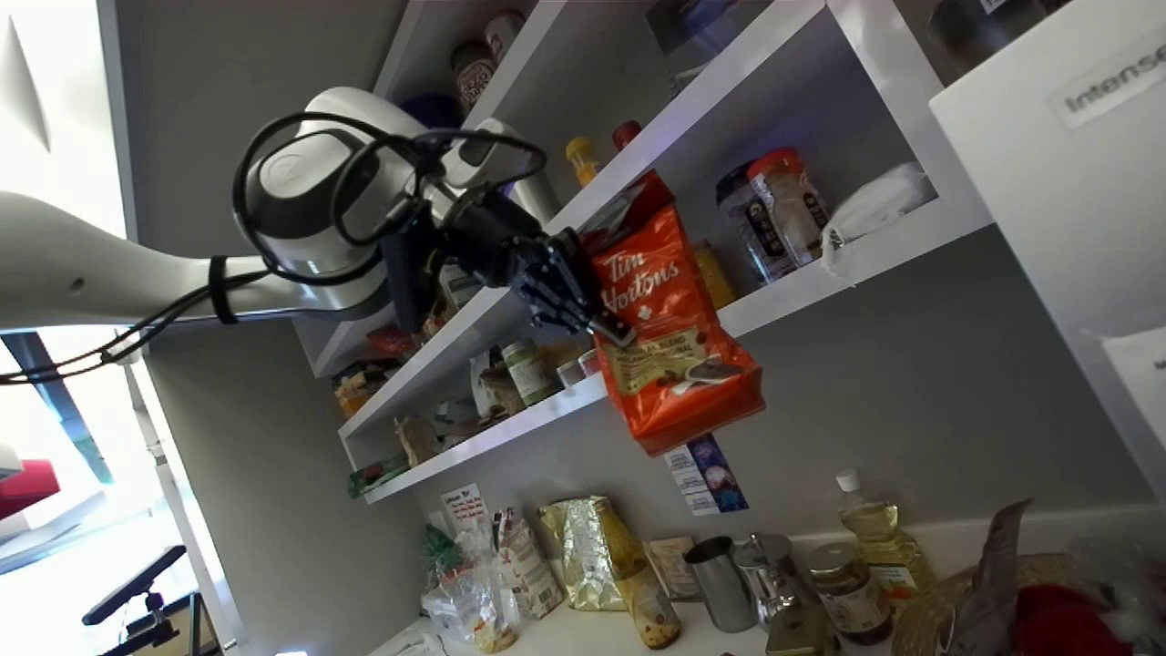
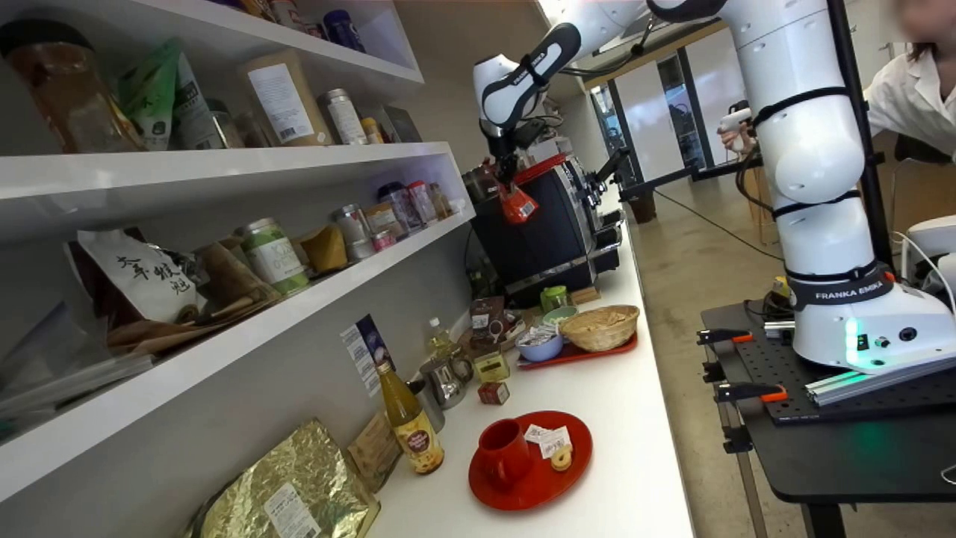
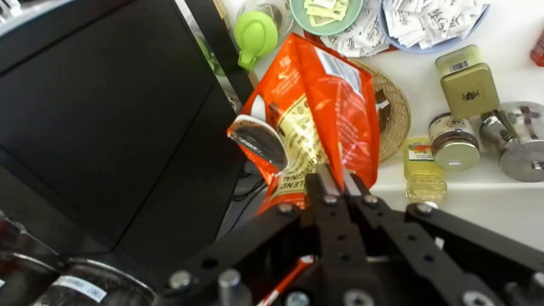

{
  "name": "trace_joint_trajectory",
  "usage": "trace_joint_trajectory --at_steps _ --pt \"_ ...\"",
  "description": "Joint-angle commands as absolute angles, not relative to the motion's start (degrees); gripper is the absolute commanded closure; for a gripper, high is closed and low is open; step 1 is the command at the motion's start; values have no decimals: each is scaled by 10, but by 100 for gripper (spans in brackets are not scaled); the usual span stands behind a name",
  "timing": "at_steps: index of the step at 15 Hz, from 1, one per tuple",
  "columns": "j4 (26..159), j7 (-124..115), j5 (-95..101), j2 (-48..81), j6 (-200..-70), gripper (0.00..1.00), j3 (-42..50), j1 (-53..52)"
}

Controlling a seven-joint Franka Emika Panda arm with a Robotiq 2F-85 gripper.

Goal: Put the orange packet on the bottom shelf.

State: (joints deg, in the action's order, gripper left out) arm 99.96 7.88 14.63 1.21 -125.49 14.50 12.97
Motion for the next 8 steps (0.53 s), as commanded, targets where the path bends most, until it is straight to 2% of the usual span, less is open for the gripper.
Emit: trace_joint_trajectory --at_steps 1,8 --pt "859 161 100 96 -1224 98 138 136" --pt "664 261 57 194 -1185 98 99 143"
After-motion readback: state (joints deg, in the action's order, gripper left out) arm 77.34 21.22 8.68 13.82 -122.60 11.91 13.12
